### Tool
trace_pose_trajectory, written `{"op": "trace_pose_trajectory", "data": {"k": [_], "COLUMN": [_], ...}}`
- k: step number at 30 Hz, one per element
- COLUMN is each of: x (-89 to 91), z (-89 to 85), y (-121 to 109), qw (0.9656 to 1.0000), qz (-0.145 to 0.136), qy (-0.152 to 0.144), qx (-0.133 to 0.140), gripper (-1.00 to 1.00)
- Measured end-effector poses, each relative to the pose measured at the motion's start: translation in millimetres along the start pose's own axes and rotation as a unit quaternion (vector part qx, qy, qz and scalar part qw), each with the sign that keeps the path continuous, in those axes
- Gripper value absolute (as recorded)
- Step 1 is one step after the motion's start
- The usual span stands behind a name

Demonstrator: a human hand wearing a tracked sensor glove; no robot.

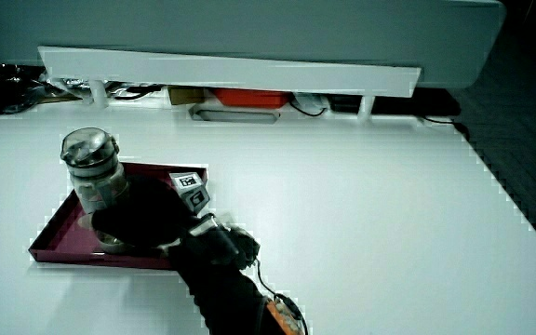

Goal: Place bottle

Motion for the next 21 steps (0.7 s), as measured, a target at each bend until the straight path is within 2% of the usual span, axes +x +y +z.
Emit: {"op": "trace_pose_trajectory", "data": {"k": [4,6,8,10,11,13,14,15,16,17,18,19,21], "x": [-6.7,-15.3,-21.8,-30.3,-35.5,-45.0,-52.2,-51.2,-61.0,-64.4,-68.6,-72.0,-77.5], "z": [4.1,7.4,12.3,17.5,20.0,27.7,30.5,36.0,38.8,44.3,47.5,52.0,57.9], "y": [-4.7,-10.5,-15.0,-21.1,-25.8,-35.3,-40.9,-43.7,-49.9,-54.3,-58.4,-62.2,-67.9], "qw": [0.9999,0.9999,0.9995,0.9993,0.9991,0.9989,0.9988,0.9985,0.9984,0.9980,0.9977,0.9970,0.9952], "qz": [0.016,0.015,0.021,0.023,0.025,0.022,0.018,0.030,0.021,0.021,0.030,0.028,0.037], "qy": [-0.007,-0.007,-0.019,-0.012,0.001,-0.023,-0.014,-0.015,-0.012,-0.041,-0.032,-0.057,-0.077], "qx": [0.000,-0.004,-0.013,-0.026,-0.035,-0.035,-0.044,-0.044,-0.052,-0.043,-0.051,-0.044,-0.048], "gripper": [-0.77,-0.85,-0.92,-1.00,-1.00,-1.00,-1.00,-1.00,-1.00,-1.00,-1.00,-1.00,-1.00]}}
